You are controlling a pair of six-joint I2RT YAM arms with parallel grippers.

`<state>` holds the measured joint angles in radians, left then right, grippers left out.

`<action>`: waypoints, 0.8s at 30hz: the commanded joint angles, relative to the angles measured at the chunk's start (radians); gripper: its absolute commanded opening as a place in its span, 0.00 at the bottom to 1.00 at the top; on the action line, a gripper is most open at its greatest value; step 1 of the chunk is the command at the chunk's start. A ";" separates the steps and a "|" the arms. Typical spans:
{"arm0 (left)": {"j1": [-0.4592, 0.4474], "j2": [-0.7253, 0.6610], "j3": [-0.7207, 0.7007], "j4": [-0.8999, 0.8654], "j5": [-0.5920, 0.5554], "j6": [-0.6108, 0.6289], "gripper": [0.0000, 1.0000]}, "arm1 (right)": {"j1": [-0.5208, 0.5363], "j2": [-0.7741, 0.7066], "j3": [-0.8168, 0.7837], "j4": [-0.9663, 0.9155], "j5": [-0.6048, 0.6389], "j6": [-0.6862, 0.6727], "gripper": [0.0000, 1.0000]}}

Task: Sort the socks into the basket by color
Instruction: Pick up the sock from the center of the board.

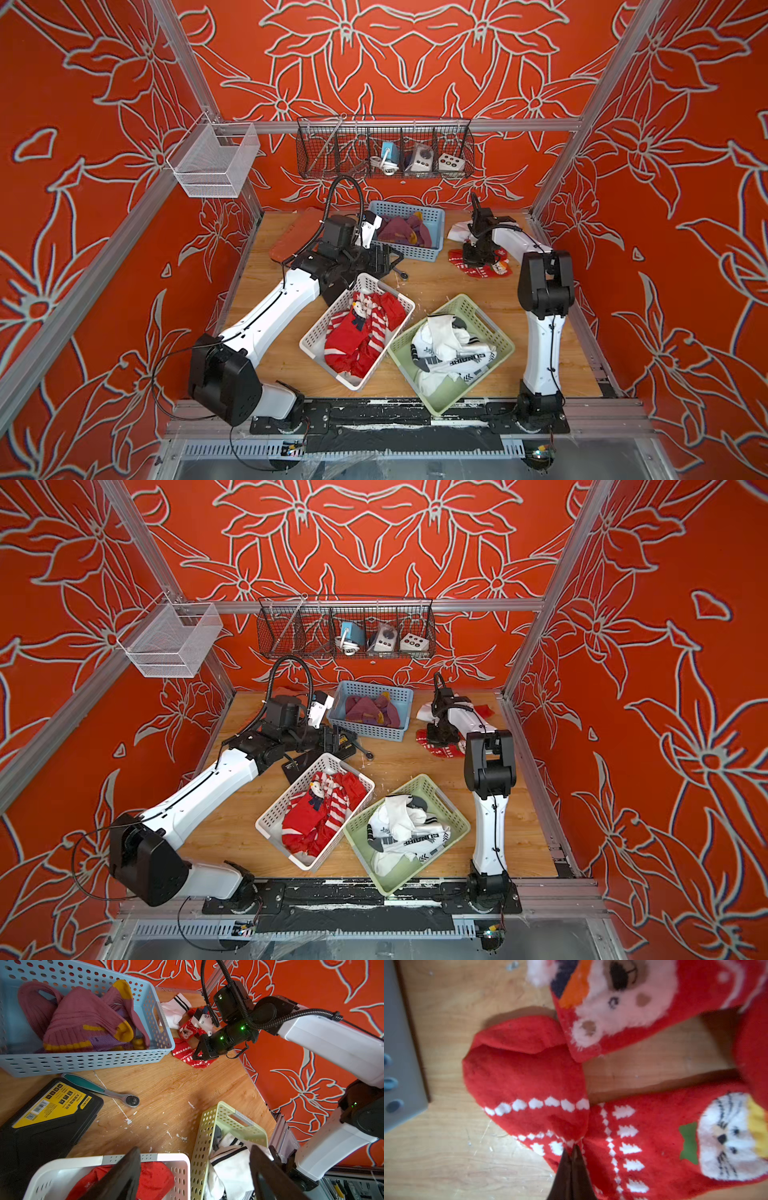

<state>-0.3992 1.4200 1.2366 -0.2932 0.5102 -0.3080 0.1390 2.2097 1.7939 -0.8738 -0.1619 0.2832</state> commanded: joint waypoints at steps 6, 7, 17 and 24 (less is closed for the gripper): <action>-0.058 0.096 0.041 0.103 0.030 0.006 0.85 | 0.010 -0.225 -0.030 0.030 -0.202 0.087 0.00; -0.067 0.109 0.043 0.119 0.030 0.005 0.86 | 0.014 -0.261 -0.038 0.027 -0.223 0.092 0.00; -0.129 0.162 0.040 0.296 -0.009 -0.004 0.94 | 0.084 -0.604 -0.233 0.104 -0.454 0.173 0.00; -0.164 0.143 -0.018 0.455 -0.005 -0.014 0.96 | 0.184 -0.710 -0.294 0.192 -0.586 0.248 0.00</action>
<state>-0.5484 1.5768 1.2476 0.0425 0.4992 -0.3157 0.2981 1.5349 1.5208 -0.7414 -0.6552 0.4747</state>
